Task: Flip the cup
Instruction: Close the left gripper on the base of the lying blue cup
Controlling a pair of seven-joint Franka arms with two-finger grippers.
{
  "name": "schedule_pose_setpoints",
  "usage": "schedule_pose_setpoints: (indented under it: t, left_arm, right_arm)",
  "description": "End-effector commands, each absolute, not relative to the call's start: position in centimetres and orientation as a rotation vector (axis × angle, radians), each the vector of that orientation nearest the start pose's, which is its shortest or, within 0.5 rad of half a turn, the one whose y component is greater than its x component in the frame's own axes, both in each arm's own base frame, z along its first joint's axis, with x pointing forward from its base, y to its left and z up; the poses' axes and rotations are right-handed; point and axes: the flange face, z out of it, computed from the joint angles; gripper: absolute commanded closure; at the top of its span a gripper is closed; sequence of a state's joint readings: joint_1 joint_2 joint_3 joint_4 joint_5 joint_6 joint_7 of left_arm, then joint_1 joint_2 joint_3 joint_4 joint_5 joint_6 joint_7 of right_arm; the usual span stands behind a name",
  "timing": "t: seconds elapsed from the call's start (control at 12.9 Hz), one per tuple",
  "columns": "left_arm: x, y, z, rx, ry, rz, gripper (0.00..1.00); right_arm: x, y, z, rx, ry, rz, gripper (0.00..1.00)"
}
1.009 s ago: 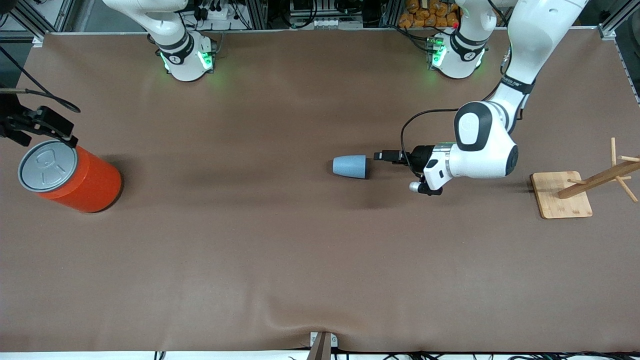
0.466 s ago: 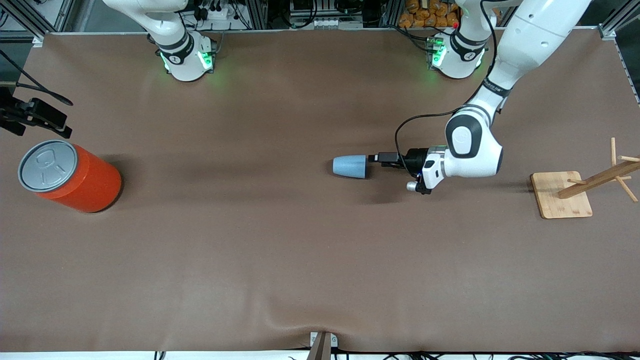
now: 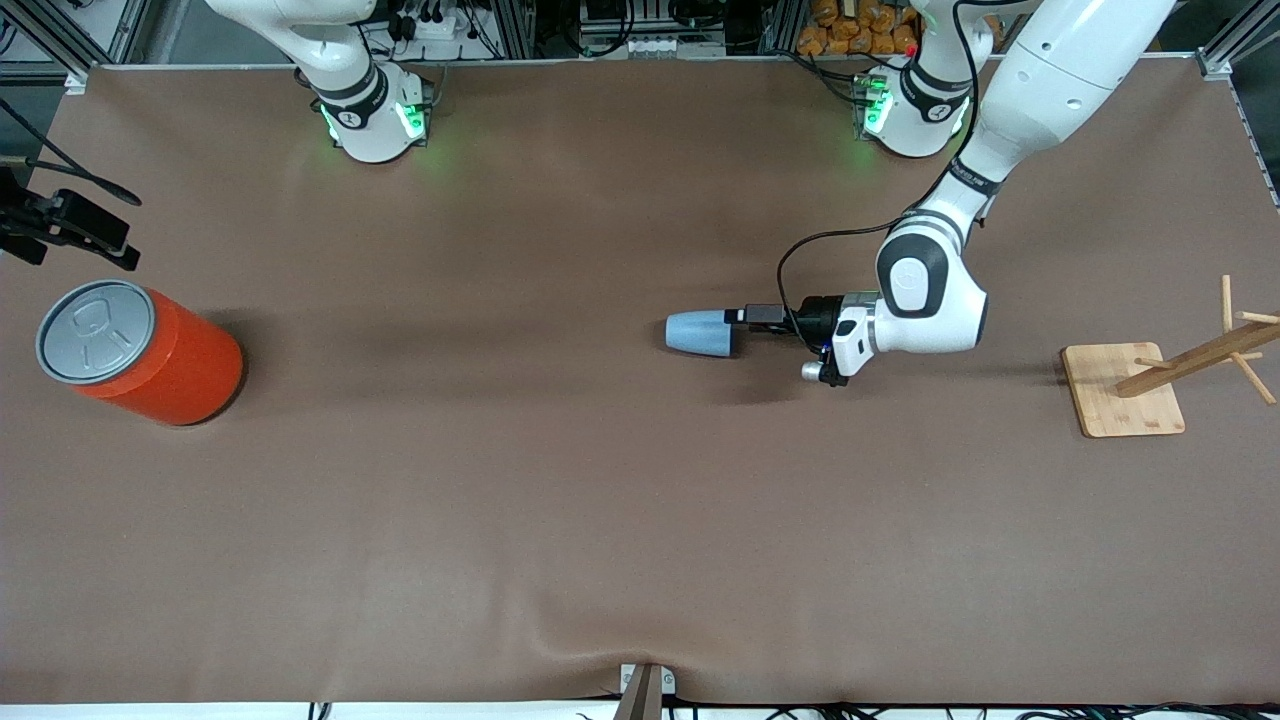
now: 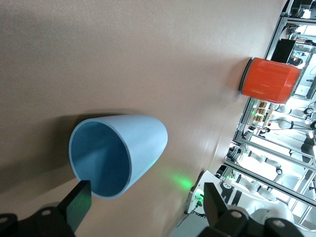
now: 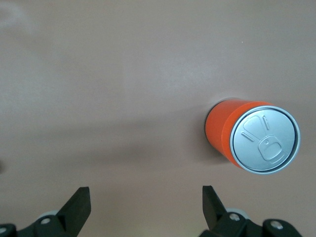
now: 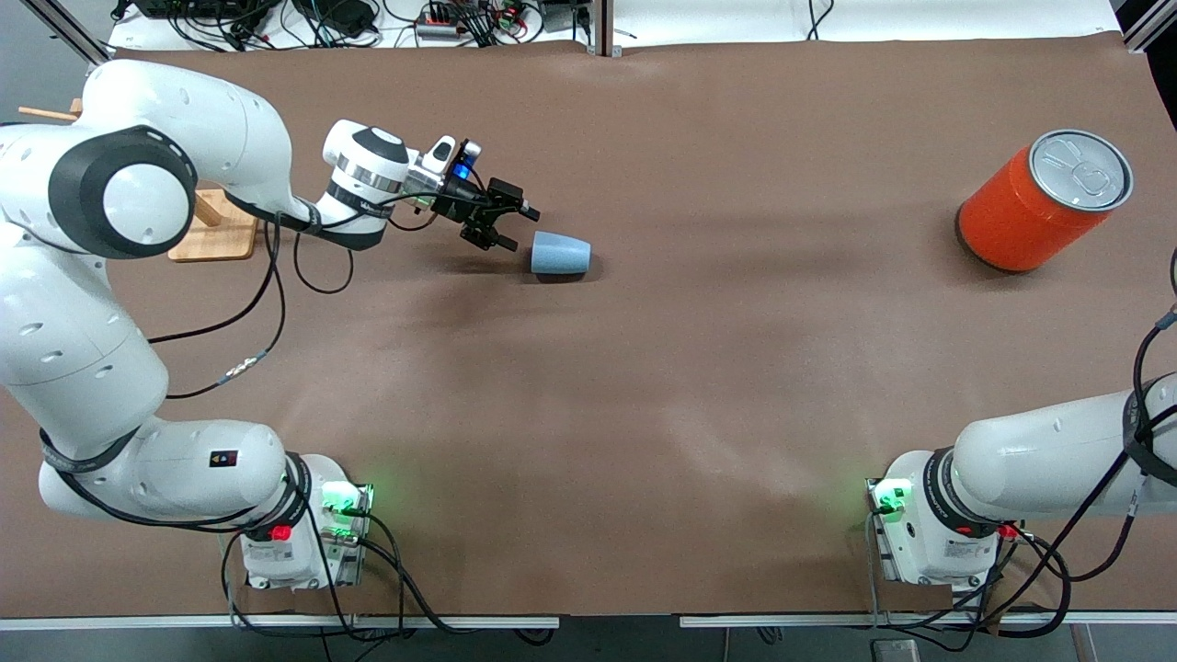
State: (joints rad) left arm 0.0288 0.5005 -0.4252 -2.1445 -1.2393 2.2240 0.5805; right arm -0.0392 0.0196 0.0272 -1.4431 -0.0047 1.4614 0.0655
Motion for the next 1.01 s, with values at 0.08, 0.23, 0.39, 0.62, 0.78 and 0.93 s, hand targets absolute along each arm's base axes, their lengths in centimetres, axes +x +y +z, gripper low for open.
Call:
schedule_pose_setpoints:
  t: [0.08, 0.23, 0.39, 0.62, 0.78, 0.93]
  left_arm:
    - [48.6, -25.6, 17.2, 2.082, 0.105, -0.305, 0.04]
    - [48.2, -26.4, 16.4, 2.074, 0.106, -0.296, 0.11]
    - [48.0, -26.3, 15.6, 2.076, 0.079, -0.283, 0.2]
    - [48.1, -26.6, 14.8, 2.065, 0.077, -0.282, 0.34]
    - [48.5, -26.9, 14.4, 2.055, 0.082, -0.28, 0.44]
    - [48.4, -27.5, 13.9, 2.035, 0.096, -0.276, 0.59]
  right_arm:
    - [52.8, -0.8, 66.5, -3.155, 0.108, -0.034, 0.0]
    - [52.8, -1.0, 66.5, -3.163, 0.078, -0.027, 0.0]
    - [52.7, -0.9, 66.6, -3.163, 0.073, -0.027, 0.0]
    - [52.9, -0.8, 67.3, -3.161, 0.073, -0.051, 0.0]
    - [52.8, -1.0, 67.2, -3.159, 0.078, -0.041, 0.0]
    - [52.7, -1.1, 67.2, -3.161, 0.083, -0.029, 0.0]
